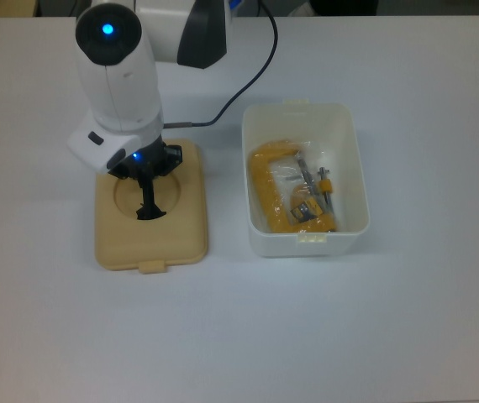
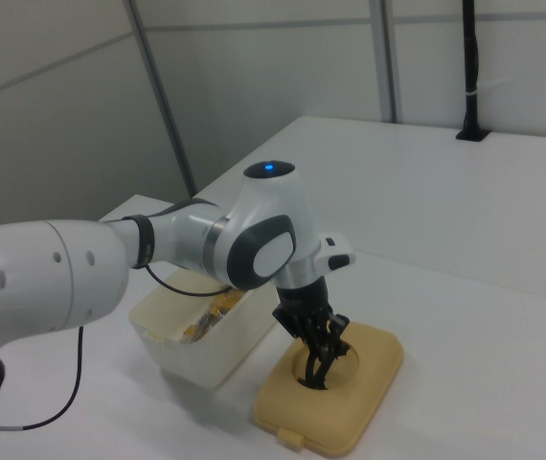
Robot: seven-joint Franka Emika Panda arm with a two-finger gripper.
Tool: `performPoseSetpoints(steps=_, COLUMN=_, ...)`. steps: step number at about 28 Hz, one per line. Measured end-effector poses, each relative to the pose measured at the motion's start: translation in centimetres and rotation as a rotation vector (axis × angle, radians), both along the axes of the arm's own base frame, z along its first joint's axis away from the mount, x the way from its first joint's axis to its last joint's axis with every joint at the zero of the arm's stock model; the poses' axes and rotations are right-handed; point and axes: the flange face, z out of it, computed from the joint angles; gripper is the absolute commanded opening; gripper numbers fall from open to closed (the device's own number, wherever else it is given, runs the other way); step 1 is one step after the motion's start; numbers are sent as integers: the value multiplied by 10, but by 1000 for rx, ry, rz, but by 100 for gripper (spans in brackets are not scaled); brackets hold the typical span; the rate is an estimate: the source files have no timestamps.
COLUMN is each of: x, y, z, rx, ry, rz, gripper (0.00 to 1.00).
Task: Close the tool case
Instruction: 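Lift the beige lid by its handle and carry it toward the white box, then lower the lid onto the rim of the white box and press it down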
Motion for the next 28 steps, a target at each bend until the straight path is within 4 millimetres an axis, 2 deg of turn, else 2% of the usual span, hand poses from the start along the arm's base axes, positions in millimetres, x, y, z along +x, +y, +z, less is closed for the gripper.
performPoseSetpoints(steps=5, x=-13, y=-12, z=50, rx=-13, ry=21, rz=-25, gripper=0)
performPoseSetpoints(steps=6, x=-18, y=-17, z=67, rx=-17, ry=22, rz=-36, gripper=0)
performPoseSetpoints(steps=11, x=-36, y=-40, z=121, rx=-30, ry=-14, rz=-81, gripper=0)
performPoseSetpoints(steps=16, x=-45, y=-46, z=155, rx=-14, ry=-58, rz=-135, gripper=0)
performPoseSetpoints(steps=22, x=-42, y=-31, z=173, rx=19, ry=-92, rz=-237, gripper=0)
performPoseSetpoints(steps=25, x=-40, y=-14, z=174, rx=29, ry=-95, rz=-263, gripper=0)
performPoseSetpoints(steps=28, x=-39, y=11, z=173, rx=34, ry=-94, rz=-263, gripper=0)
